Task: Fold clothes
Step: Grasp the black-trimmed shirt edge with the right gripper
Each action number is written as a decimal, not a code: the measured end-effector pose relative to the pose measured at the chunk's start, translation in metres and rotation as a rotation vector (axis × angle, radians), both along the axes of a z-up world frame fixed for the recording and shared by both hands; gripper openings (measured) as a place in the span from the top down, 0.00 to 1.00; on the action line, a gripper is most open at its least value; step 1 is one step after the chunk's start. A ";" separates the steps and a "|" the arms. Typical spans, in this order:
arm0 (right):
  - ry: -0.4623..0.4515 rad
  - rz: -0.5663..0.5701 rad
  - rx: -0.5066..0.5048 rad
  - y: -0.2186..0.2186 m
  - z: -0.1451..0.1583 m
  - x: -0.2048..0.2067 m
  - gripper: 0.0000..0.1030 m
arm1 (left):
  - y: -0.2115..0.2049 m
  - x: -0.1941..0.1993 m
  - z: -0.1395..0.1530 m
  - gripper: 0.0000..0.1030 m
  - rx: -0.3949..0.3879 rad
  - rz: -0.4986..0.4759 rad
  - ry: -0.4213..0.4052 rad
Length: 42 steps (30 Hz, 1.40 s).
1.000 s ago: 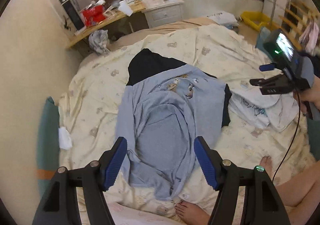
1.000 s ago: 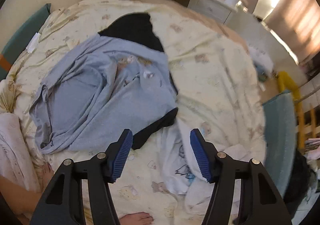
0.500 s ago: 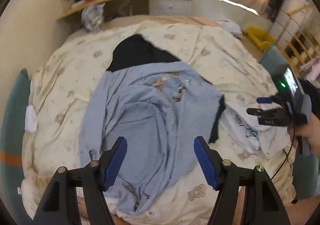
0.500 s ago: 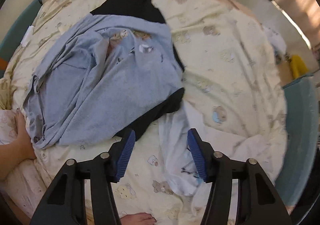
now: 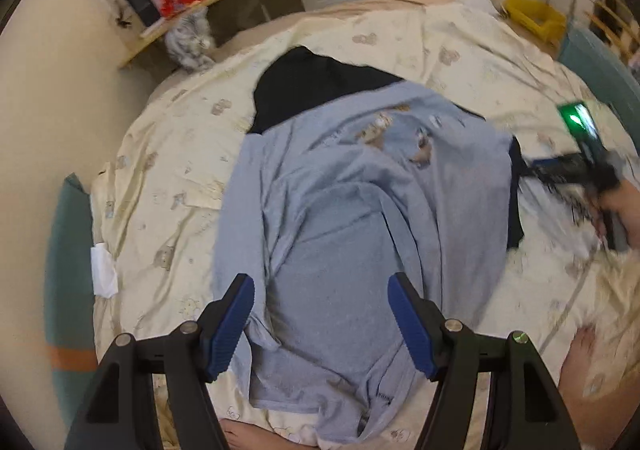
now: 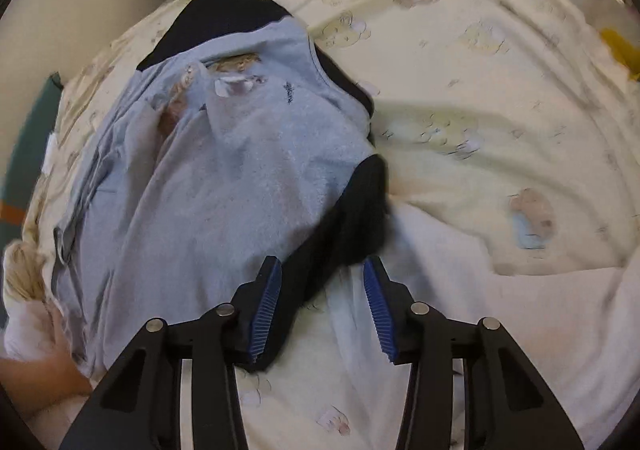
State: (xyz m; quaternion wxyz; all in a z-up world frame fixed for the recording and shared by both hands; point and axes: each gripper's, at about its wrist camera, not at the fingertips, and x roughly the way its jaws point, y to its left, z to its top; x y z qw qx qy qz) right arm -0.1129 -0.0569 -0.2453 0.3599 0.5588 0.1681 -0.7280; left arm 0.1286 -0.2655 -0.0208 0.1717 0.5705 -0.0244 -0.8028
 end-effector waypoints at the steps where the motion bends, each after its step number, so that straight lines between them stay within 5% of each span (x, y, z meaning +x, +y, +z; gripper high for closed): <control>1: 0.002 -0.011 0.010 -0.004 -0.008 -0.003 0.54 | -0.002 0.001 -0.003 0.32 0.004 -0.004 -0.013; 3: 0.046 -0.043 0.122 -0.010 -0.027 -0.006 0.54 | -0.010 0.001 -0.007 0.32 0.041 0.023 -0.031; 4: 0.027 -0.035 0.091 -0.011 -0.030 -0.006 0.58 | -0.015 0.000 -0.008 0.32 0.068 0.037 -0.037; 6: 0.025 -0.013 0.028 -0.012 -0.026 -0.005 0.92 | -0.022 -0.005 -0.010 0.32 0.119 0.063 -0.044; 7: 0.042 0.001 -0.002 -0.012 -0.020 -0.004 0.96 | -0.025 -0.007 -0.010 0.32 0.138 0.076 -0.047; 14: 0.175 -0.009 -0.067 -0.006 0.043 -0.023 0.96 | -0.023 -0.016 -0.011 0.32 0.251 0.097 -0.061; 21: 0.373 -0.130 0.051 0.015 0.103 -0.119 1.00 | -0.016 -0.014 -0.009 0.32 0.202 0.079 -0.055; 23: 0.354 -0.164 0.085 0.022 0.116 -0.159 1.00 | -0.018 -0.015 -0.010 0.32 0.201 0.085 -0.059; 26: 0.126 -0.069 -0.010 0.017 0.110 -0.174 0.99 | -0.023 -0.016 -0.012 0.32 0.185 0.094 -0.064; 32: 0.003 0.093 -0.025 0.002 0.065 -0.094 0.93 | -0.031 -0.024 -0.012 0.32 0.228 0.124 -0.055; 35: -0.015 0.132 0.013 -0.002 0.031 -0.059 0.81 | -0.025 -0.025 -0.012 0.32 0.223 0.105 -0.056; 42: -0.107 -0.023 -0.063 0.010 -0.008 -0.056 0.74 | -0.022 -0.024 -0.014 0.32 0.203 0.084 -0.064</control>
